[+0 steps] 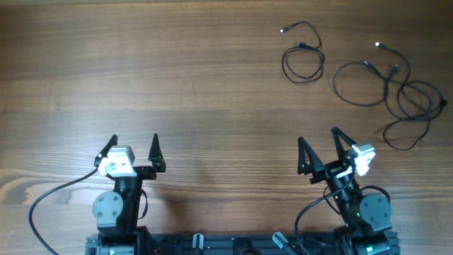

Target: Untangle cables

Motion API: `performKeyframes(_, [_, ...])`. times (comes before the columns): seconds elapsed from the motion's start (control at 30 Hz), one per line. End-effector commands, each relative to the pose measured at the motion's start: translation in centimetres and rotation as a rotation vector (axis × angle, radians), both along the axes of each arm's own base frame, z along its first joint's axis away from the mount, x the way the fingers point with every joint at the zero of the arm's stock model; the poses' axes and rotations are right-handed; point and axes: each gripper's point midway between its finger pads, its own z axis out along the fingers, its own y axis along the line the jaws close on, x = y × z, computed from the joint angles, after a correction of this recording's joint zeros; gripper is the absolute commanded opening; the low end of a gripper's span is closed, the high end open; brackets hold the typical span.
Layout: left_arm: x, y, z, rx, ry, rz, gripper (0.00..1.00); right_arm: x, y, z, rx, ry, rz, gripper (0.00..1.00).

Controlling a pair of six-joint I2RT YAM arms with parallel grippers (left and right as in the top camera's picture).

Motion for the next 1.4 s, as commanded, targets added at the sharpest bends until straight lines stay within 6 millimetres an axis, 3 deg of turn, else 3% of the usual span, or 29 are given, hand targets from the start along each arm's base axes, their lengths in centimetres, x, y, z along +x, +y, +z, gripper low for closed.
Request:
performKeyframes(0.0, [0.0, 0.1, -0.2, 0.020, 0.002, 0.003, 1.00, 0.0, -0.5, 1.1, 0.022, -0.049, -0.026, 0.99])
performKeyframes(0.1, [0.0, 0.1, -0.2, 0.020, 0.002, 0.003, 1.00, 0.1, -0.8, 1.1, 0.020, -0.047, -0.046, 1.00])
performKeyframes(0.2, [0.0, 0.1, -0.2, 0.020, 0.002, 0.004, 1.00, 0.3, -1.1, -1.0, -0.005, 0.033, -0.071, 1.00])
performKeyframes(0.43, [0.0, 0.1, -0.2, 0.020, 0.002, 0.003, 1.00, 0.3, -1.1, -1.0, -0.132, -0.009, -0.071, 1.00])
performKeyframes(0.57, [0.0, 0.1, -0.2, 0.020, 0.002, 0.003, 1.00, 0.3, -1.3, -1.0, -0.295, -0.060, -0.080, 1.00])
performKeyframes(0.73, [0.0, 0.1, -0.2, 0.020, 0.002, 0.004, 1.00, 0.7, -3.0, -1.0, -0.507, -0.107, -0.155, 1.00])
performKeyframes(0.97, [0.0, 0.1, -0.2, 0.020, 0.002, 0.003, 1.00, 1.2, -6.8, -1.0, -0.499, -0.065, -0.307, 1.00])
performKeyframes(1.1, [0.0, 0.1, -0.2, 0.020, 0.002, 0.003, 1.00, 1.2, -7.0, -1.0, -0.484, -0.060, -0.319, 1.00])
performKeyframes(1.23, [0.0, 0.1, -0.2, 0.020, 0.002, 0.003, 1.00, 1.1, -8.9, -0.7, -0.345, -0.025, -0.429, 0.99])
performKeyframes(1.37, [0.0, 0.1, -0.2, 0.020, 0.002, 0.004, 1.00, 1.2, -8.5, -0.7, -0.331, -0.026, -0.407, 1.00])
